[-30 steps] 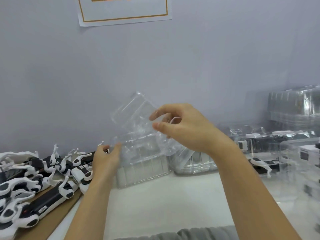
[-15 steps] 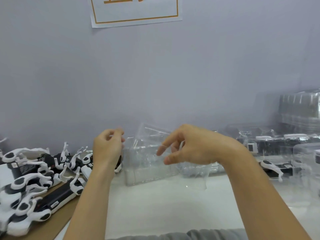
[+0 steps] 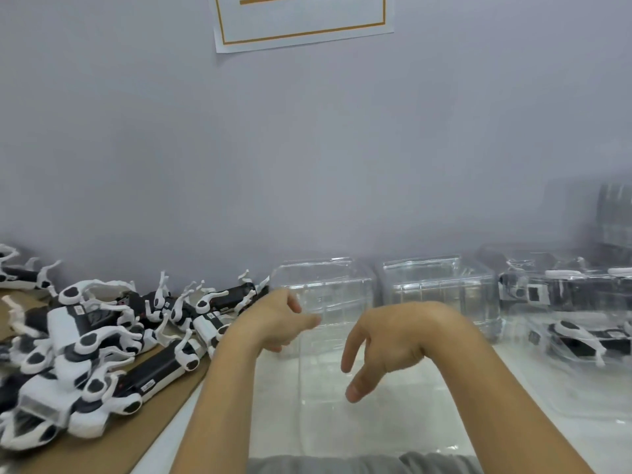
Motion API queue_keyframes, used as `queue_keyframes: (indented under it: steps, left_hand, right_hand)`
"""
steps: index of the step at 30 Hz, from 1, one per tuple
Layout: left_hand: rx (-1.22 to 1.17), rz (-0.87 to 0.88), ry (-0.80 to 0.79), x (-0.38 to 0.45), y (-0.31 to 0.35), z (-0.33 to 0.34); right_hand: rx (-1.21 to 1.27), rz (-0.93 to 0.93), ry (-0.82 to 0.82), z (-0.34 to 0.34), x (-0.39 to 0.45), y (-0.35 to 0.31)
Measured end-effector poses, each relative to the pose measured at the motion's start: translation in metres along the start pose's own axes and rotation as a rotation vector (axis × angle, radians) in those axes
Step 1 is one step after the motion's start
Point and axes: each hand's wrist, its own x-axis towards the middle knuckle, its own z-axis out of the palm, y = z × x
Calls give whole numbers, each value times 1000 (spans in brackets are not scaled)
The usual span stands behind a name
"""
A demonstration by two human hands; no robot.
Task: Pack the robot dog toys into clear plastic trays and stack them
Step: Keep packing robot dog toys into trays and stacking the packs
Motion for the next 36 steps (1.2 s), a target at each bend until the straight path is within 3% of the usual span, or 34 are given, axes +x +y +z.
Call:
queue_keyframes:
  steps: [6, 8, 11, 13, 16, 31, 36]
  left_hand:
    - [75, -91, 570, 14, -35, -21]
    - [147, -138, 578, 17, -50, -24]
    - [172, -171, 430, 22, -63, -16]
    - [278, -228, 416, 21, -64, -5]
    - [319, -246, 489, 19, -60, 7]
    - [71, -158, 831, 13, -48, -8]
    - [-144, -91, 948, 8, -30, -26]
  right_hand:
    - [60, -33, 159, -4, 1, 9]
    - [73, -31, 179, -5, 2, 9]
    - [81, -29, 187, -4, 2, 7]
    - [82, -32, 175, -3, 2, 4]
    - [91, -33, 172, -2, 2, 2]
    - [108, -23, 209, -4, -2, 1]
    - [131, -19, 249, -4, -3, 3]
